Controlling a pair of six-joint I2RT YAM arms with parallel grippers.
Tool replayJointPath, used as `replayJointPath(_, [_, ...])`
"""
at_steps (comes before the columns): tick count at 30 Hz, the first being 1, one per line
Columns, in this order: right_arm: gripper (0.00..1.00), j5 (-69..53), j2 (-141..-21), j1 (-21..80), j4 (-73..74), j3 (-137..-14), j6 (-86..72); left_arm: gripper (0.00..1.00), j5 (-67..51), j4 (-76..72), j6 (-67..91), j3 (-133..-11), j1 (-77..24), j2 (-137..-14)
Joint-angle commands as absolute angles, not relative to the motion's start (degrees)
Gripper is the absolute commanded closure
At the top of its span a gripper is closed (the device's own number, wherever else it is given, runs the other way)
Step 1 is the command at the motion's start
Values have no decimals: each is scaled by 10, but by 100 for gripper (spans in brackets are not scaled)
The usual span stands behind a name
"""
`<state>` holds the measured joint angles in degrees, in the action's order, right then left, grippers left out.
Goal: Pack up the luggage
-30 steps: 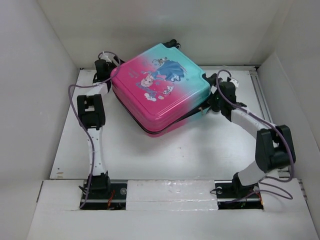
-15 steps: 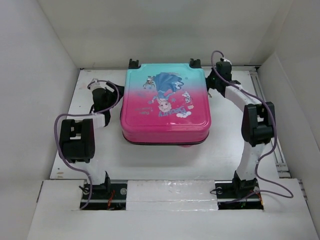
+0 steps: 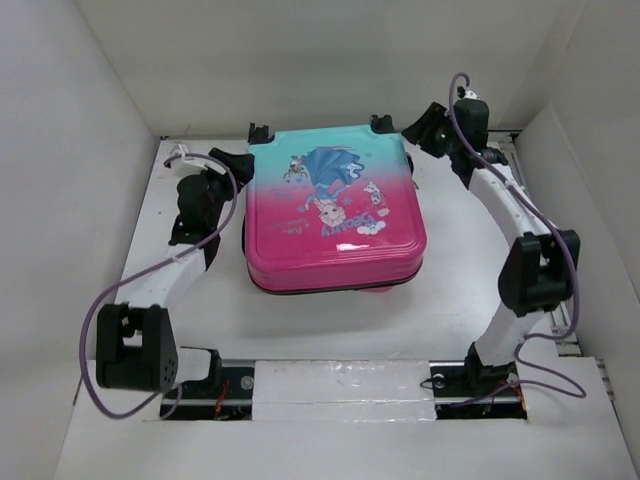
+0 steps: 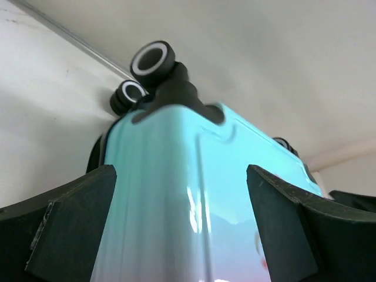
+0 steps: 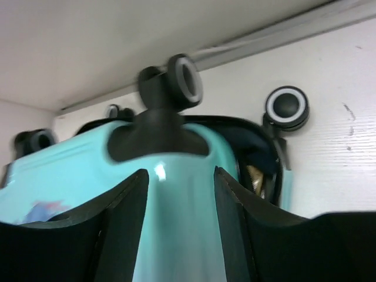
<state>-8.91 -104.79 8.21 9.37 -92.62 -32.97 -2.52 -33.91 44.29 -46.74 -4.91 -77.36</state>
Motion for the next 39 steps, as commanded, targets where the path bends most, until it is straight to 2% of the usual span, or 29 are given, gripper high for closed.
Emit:
replayJointPath(1, [45, -137, -954, 74, 63, -869, -356, 11, 19, -319, 441, -410, -63, -712])
replayJointPath(2, [45, -142, -934, 69, 54, -841, -356, 12, 25, -319, 441, -377, -63, -701])
replayJointPath(3, [50, -142, -913, 63, 43, -776, -356, 14, 32, -319, 441, -361, -63, -676])
replayJointPath(4, [67, -142, -870, 63, 33, -740, -361, 16, 33, -319, 441, -345, -63, -662])
replayJointPath(5, [75, -142, -847, 63, 8, -705, -366, 19, 38, -319, 441, -309, -63, -646])
replayJointPath(6, [83, -135, -826, 70, -1, -641, -367, 22, 38, -319, 454, -292, -69, -612])
replayJointPath(8, [97, -107, -765, 83, -6, -591, -376, 28, 44, -314, 469, -265, -69, -577])
replayJointPath(9, [99, -66, -746, 89, -6, -568, -385, 33, 44, -305, 469, -249, -69, -559])
replayJointPath(13, [100, -32, -656, 103, -24, -463, -400, 50, 56, -248, 476, -221, -69, -445])
replayJointPath(18, [100, -46, -620, 133, -11, -429, -388, 66, 5, -174, 462, -207, -69, -403])
replayJointPath(23, [100, -48, -670, 206, -6, -434, -374, 67, -108, -192, 430, -232, -69, -461])
replayJointPath(27, [100, -36, -697, 242, -6, -464, -369, 67, -190, -216, 419, -269, -69, -556])
replayJointPath(30, [100, -36, -702, 258, -6, -475, -369, 67, -205, -267, 450, -279, -69, -556])
replayJointPath(39, [100, -36, -708, 303, -12, -536, -364, 67, -228, -298, 483, -398, -69, -589])
